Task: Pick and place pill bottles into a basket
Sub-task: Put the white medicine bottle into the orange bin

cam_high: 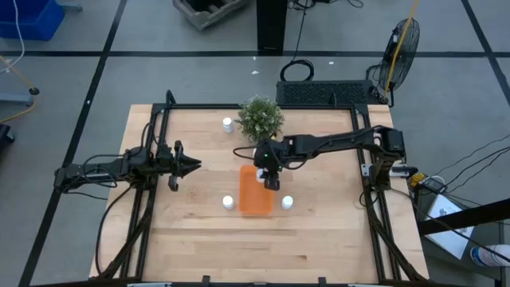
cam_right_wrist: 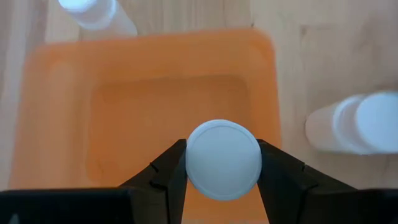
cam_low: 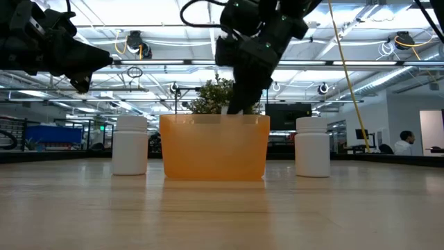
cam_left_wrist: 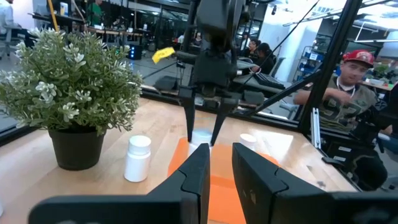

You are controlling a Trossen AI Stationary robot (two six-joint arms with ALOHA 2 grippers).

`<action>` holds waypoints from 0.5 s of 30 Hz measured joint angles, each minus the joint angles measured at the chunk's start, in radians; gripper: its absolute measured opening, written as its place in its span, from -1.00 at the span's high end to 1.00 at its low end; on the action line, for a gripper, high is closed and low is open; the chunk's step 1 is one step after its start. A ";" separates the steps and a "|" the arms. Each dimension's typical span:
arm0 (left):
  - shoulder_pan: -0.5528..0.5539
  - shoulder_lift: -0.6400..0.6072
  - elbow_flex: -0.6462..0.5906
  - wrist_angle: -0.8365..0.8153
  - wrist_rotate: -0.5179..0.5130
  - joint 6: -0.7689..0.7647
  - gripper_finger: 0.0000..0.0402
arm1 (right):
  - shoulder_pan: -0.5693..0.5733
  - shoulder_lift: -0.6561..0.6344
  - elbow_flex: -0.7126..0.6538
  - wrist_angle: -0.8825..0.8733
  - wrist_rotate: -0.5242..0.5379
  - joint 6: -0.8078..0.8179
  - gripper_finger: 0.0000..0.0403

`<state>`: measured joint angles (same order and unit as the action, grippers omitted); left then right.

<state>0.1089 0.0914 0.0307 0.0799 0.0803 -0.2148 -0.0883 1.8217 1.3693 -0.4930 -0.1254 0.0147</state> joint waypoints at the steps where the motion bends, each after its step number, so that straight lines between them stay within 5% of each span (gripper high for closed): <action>1: 0.000 0.000 0.000 0.000 0.000 -0.001 0.64 | 0.000 0.000 -0.008 0.005 0.000 0.000 0.29; 15: 0.000 0.000 0.000 0.000 0.000 -0.008 0.64 | 0.000 -0.001 -0.086 0.103 -0.001 -0.008 0.29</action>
<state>0.1091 0.0916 0.0307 0.0799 0.0803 -0.2226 -0.0883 1.8210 1.2828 -0.3905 -0.1268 0.0065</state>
